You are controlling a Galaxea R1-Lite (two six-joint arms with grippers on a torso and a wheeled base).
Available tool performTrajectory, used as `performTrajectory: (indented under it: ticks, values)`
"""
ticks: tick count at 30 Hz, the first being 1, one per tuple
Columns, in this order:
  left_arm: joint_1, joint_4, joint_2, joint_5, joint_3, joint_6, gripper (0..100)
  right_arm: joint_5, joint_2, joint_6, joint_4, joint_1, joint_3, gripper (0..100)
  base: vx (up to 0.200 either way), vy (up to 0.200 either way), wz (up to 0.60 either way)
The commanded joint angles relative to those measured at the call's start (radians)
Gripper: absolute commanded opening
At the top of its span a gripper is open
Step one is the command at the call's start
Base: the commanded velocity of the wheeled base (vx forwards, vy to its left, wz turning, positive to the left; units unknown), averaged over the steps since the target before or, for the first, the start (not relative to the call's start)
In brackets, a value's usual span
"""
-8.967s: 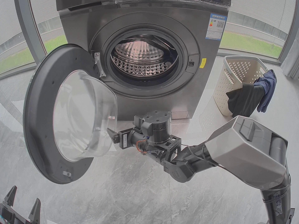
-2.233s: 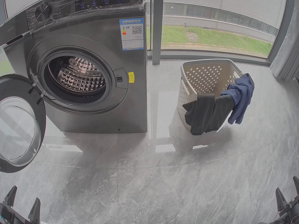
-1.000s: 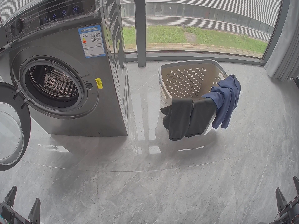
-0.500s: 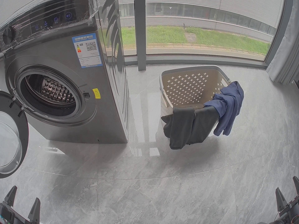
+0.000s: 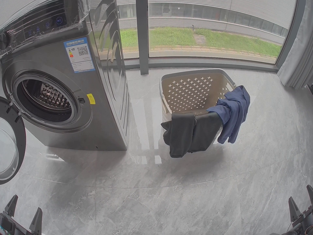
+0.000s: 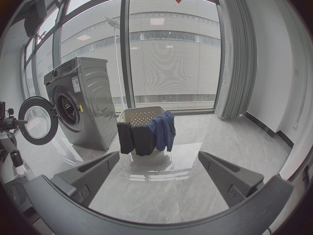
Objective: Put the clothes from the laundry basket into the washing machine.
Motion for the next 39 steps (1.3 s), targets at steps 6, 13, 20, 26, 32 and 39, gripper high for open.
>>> performTrajectory:
  ticks: [6, 13, 20, 26, 32, 39]
  values:
    - [0.0, 0.0, -0.015, 0.0, 0.018, 0.002, 100, 0.0, -0.016, 0.0, 0.0, 0.0, 0.013, 100, 0.0, -0.033, 0.0]
    - [0.0, 0.0, -0.015, 0.0, 0.018, 0.002, 100, 0.0, -0.016, 0.0, 0.0, 0.0, 0.013, 100, 0.0, -0.2, 0.0]
    - [0.0, 0.0, -0.015, 0.0, 0.018, 0.002, 100, 0.0, -0.016, 0.0, 0.0, 0.0, 0.013, 100, 0.0, -0.2, 0.0]
    - [0.0, 0.0, -0.015, 0.0, 0.018, 0.004, 100, 0.0, -0.016, 0.0, 0.0, 0.0, 0.013, 100, 0.0, -0.1, 0.0]
    - [0.0, -0.001, -0.015, 0.0, 0.018, -0.001, 100, 0.0, -0.016, 0.0, 0.0, 0.0, 0.013, 100, 0.0, 0.0, 0.0]
    - [0.0, 0.0, -0.015, 0.0, 0.018, -0.001, 100, 0.0, -0.016, 0.0, 0.0, 0.0, 0.013, 100, 0.2, 0.0, 0.0]
